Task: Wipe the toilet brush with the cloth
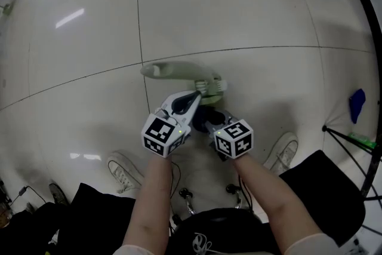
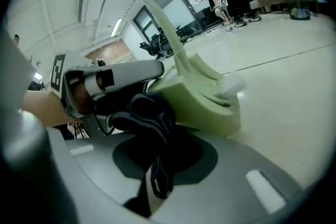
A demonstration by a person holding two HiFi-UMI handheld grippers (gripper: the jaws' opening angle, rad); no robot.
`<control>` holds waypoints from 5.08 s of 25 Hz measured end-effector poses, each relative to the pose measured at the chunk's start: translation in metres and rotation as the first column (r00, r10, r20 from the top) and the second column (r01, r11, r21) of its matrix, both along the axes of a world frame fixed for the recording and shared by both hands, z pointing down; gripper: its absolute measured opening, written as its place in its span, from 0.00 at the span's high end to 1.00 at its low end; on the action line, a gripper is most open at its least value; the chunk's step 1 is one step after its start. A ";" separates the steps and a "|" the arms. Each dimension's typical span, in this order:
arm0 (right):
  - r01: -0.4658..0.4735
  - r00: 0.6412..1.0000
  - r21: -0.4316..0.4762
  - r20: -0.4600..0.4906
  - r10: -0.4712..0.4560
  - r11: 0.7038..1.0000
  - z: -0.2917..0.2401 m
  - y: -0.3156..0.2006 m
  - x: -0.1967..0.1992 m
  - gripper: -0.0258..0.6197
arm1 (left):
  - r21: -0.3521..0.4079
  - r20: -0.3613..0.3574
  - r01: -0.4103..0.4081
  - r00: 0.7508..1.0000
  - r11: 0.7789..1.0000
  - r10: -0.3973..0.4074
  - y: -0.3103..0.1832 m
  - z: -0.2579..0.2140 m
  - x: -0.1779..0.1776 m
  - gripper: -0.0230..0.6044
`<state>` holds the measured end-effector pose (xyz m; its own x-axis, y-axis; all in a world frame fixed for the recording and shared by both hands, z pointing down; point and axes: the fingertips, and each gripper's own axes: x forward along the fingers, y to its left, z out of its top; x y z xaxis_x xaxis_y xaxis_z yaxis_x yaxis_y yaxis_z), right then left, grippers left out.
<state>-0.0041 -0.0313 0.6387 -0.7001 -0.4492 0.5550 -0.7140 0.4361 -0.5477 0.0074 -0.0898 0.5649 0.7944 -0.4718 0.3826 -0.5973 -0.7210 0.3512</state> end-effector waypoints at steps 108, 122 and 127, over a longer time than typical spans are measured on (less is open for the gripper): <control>0.465 0.866 -0.207 -0.094 -0.491 0.860 0.004 -0.118 0.117 0.86 | -0.125 -0.040 0.227 0.972 0.966 -0.234 -0.004 0.005 0.002 0.95; 0.489 0.839 0.077 0.230 -0.492 0.869 -0.121 0.039 0.009 0.86 | -0.001 -0.167 0.366 0.917 0.931 -0.361 0.019 -0.061 -0.083 0.95; 0.109 0.994 0.115 -0.009 -0.109 0.987 -0.085 0.003 -0.046 0.86 | -0.026 -0.144 0.381 0.913 0.924 -0.381 0.037 -0.055 -0.108 0.95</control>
